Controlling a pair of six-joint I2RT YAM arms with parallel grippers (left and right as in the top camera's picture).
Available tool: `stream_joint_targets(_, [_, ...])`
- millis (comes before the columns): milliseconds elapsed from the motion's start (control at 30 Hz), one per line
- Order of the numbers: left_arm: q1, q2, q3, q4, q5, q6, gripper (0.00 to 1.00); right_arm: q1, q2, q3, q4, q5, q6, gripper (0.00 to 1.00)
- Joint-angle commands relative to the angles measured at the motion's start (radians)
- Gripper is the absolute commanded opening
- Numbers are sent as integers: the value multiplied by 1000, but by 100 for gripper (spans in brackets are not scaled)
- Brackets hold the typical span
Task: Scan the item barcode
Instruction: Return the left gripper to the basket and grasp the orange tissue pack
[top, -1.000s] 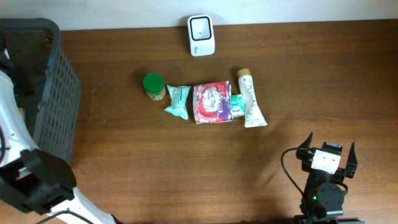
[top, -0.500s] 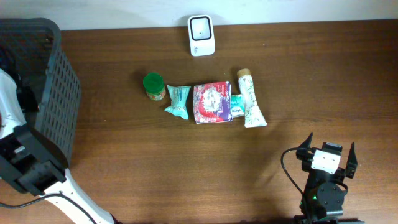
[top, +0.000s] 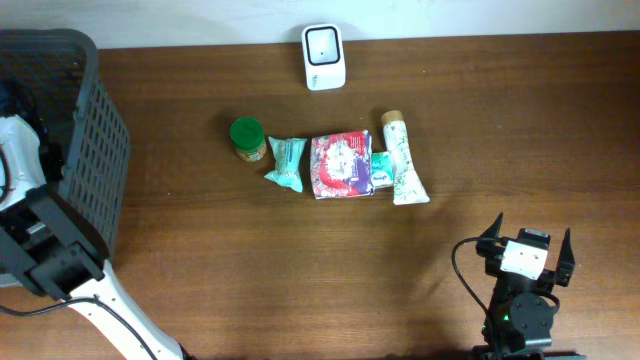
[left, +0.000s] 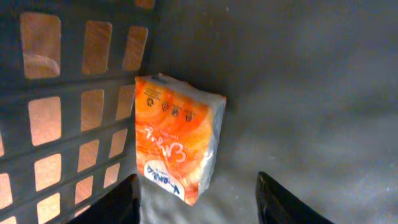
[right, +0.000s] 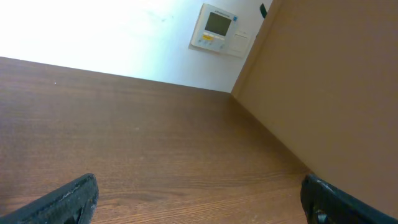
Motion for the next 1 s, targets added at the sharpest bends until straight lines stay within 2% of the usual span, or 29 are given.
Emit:
stream_joint_targets(0, [5,23,-2,9,-12,12,49,-6,-6,-8,-3,9,1,99])
stream_joint_targets(267, [50,23,-21,25,-14,12,52,-6,-6,-8,-3,9,1,99])
stream_joint_targets(367, [83,23,-70,58,56,12,54,-6,-6,-8,-3,9,1,99])
stream_joint_targets(467, [87,23,-106,108,64,13,57,-6,-6,-8,-3,9,1,99])
stream_joint_targets(500, [86,23,-112,123,113,39,57,-6,-6,-8,-3,9,1,99])
stream_joint_targets(567, [87,23,-112,130,144,50,55,-6,-6,-8,-3,9,1,99])
stream_joint_targets(600, [87,23,-112,133,143,51,53,-6,-6,-8,-3,9,1,98])
stream_joint_targets(633, [87,23,-112,132,144,50,44,-6,-6,-8,-3,9,1,99])
stream_joint_targets(700, [87,23,-112,127,143,50,12,-6,-6,-8,-3,9,1,99])
stream_joint_targets(733, [87,23,-112,119,143,50,0,-6,-6,-8,-3,9,1,99])
stream_joint_targets(800, [85,18,-106,87,143,37,0,-6,-6,-8,-3,9,1,99])
stream_joint_targets(867, [79,-10,-67,24,142,-113,0,-6,-6,-8,-3,9,1,99])
stream_joint_targets(967, [59,-87,-22,-47,145,-189,0,-6,-6,-8,-3,9,1,99])
